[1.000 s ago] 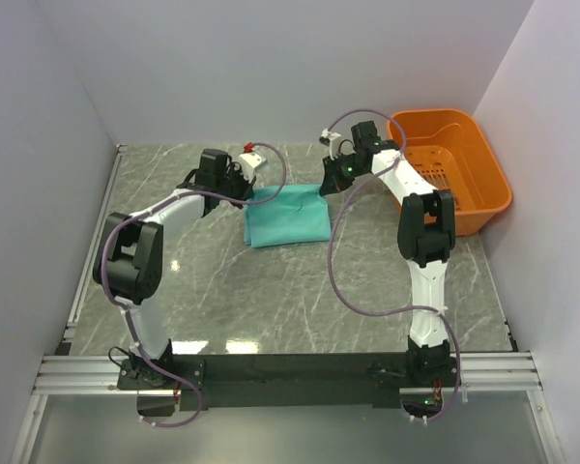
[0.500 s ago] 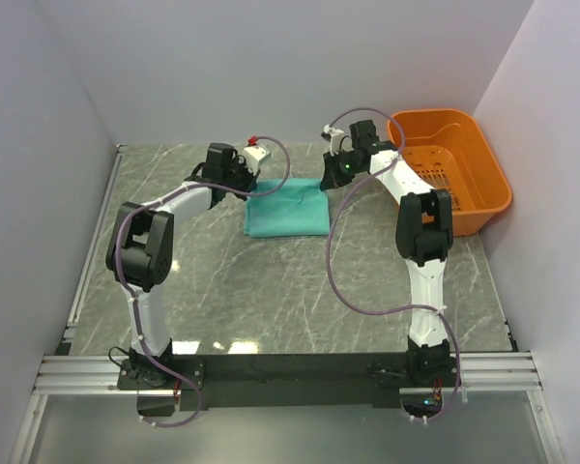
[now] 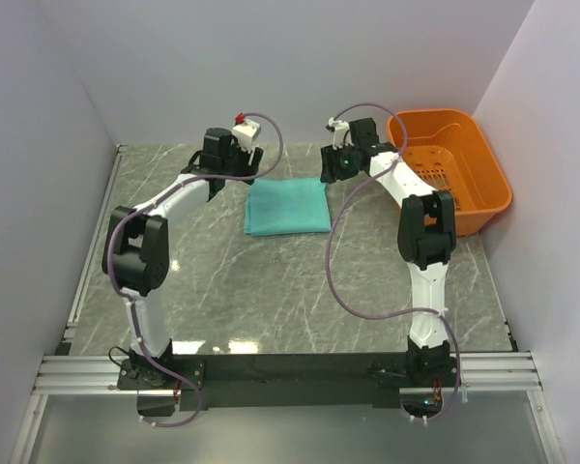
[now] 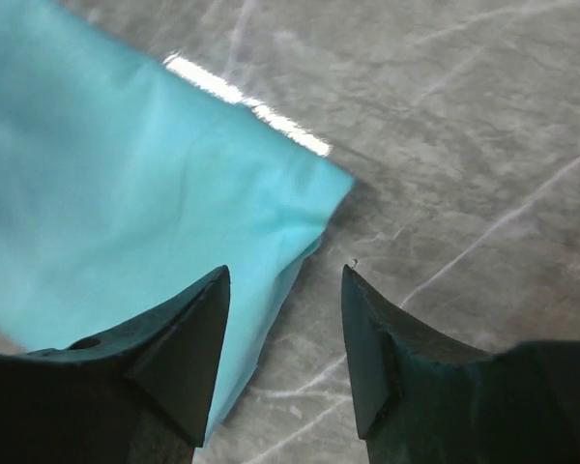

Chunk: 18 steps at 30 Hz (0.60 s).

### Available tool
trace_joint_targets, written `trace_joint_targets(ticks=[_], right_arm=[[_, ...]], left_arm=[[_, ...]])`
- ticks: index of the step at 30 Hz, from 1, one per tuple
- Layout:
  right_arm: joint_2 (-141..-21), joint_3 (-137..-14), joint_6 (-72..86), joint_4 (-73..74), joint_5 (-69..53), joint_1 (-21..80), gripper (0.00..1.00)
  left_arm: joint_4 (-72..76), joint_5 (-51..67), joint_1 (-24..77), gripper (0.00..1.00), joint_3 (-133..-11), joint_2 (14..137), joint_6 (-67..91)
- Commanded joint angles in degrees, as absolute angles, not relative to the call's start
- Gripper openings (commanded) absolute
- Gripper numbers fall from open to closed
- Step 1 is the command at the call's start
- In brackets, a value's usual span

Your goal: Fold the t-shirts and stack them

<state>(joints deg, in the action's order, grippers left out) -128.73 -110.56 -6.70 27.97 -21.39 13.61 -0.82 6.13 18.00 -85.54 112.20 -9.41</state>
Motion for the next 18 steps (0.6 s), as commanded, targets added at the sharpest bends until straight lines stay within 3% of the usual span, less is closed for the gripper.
trace_joint_targets(ticks=[1,4,5,8,13,18], right_arm=[[-120.33,-108.64,-10.69,25.22,-28.05,13.62,0.55],[-120.58,-109.76,-19.5,32.94,-41.27,13.71,0.44],[-121.89,-110.12,-19.08,35.31,-44.27,13.88,0.35],[-125.14,-112.76,-18.81,39.1,-43.61,15.64,0.24],[-126.56,-110.12,-8.89,33.76,-36.67,16.61,0.25],[-133.76,-117.58,-2.13,34.18,-27.52,16.7,0.23]], left_arm=[[-3.39,4.56,18.63,0.73,-87.28,104.95,-3.09],[-6.67,12.46,18.54,0.69,-86.57,104.15,2.26],[-8.42,14.48,18.54,0.66,-86.4,104.93,3.5],[-8.44,20.38,18.54,0.58,-85.7,107.65,9.13],[-7.65,21.44,18.46,0.53,-86.48,112.93,15.55],[-6.68,21.09,18.54,0.52,-89.21,119.26,17.84]])
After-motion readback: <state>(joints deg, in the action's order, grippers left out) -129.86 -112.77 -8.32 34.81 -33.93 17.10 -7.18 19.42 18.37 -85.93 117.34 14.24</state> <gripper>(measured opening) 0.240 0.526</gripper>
